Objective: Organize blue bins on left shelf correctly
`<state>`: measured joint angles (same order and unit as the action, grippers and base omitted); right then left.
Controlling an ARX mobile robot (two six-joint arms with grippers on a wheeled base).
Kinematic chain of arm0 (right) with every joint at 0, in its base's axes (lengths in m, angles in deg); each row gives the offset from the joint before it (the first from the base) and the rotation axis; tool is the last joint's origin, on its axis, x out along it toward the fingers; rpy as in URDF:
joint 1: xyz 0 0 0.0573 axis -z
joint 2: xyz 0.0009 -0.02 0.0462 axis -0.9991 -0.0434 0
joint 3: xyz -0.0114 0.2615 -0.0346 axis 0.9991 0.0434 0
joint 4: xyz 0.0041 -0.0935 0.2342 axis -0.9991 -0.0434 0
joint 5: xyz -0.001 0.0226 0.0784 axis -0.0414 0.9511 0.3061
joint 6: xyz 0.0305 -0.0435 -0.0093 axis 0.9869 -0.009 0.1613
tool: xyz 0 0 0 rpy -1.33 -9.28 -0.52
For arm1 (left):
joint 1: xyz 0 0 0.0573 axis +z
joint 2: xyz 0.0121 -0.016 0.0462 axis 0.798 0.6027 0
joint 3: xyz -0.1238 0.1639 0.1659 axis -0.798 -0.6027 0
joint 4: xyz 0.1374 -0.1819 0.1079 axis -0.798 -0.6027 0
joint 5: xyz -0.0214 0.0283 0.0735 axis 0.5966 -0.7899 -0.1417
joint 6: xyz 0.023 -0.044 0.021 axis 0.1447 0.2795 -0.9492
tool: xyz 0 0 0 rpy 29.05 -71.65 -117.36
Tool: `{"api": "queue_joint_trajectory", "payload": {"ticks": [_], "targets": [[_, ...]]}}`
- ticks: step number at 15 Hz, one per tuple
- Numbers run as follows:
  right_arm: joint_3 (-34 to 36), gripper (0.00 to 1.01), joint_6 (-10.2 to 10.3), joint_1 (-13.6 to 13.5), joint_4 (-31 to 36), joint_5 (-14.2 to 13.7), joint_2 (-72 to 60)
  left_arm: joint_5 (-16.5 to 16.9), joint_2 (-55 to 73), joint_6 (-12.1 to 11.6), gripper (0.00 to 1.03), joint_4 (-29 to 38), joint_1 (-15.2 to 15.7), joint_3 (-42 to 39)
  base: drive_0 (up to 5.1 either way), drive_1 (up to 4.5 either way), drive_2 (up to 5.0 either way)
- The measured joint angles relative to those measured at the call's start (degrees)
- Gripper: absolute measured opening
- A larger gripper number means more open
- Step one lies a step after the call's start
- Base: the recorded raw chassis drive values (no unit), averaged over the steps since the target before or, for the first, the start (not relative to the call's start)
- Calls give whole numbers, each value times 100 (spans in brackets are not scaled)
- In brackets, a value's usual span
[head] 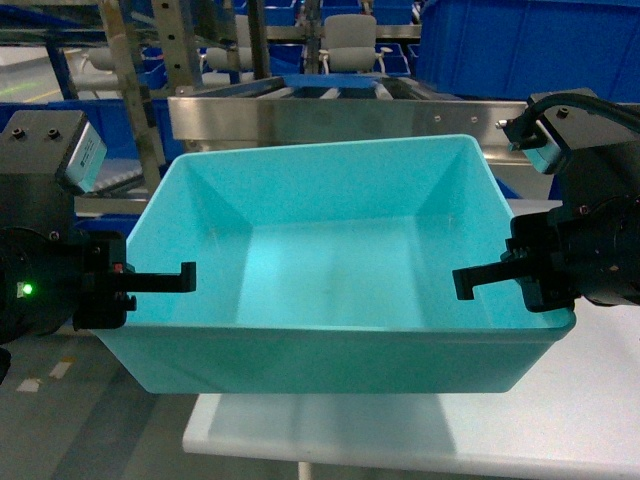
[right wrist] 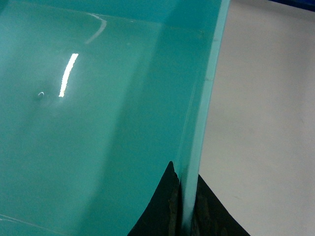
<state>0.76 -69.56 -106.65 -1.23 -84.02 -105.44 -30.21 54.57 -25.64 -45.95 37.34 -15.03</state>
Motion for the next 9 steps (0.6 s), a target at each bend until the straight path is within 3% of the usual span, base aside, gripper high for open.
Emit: {"api": "queue_joint_trajectory", "payload": {"ticks": [9], "targets": [[0,2,-2,0,22,7,2,-13,0,0,2,20,-7,-4,-496,259,238]]}}
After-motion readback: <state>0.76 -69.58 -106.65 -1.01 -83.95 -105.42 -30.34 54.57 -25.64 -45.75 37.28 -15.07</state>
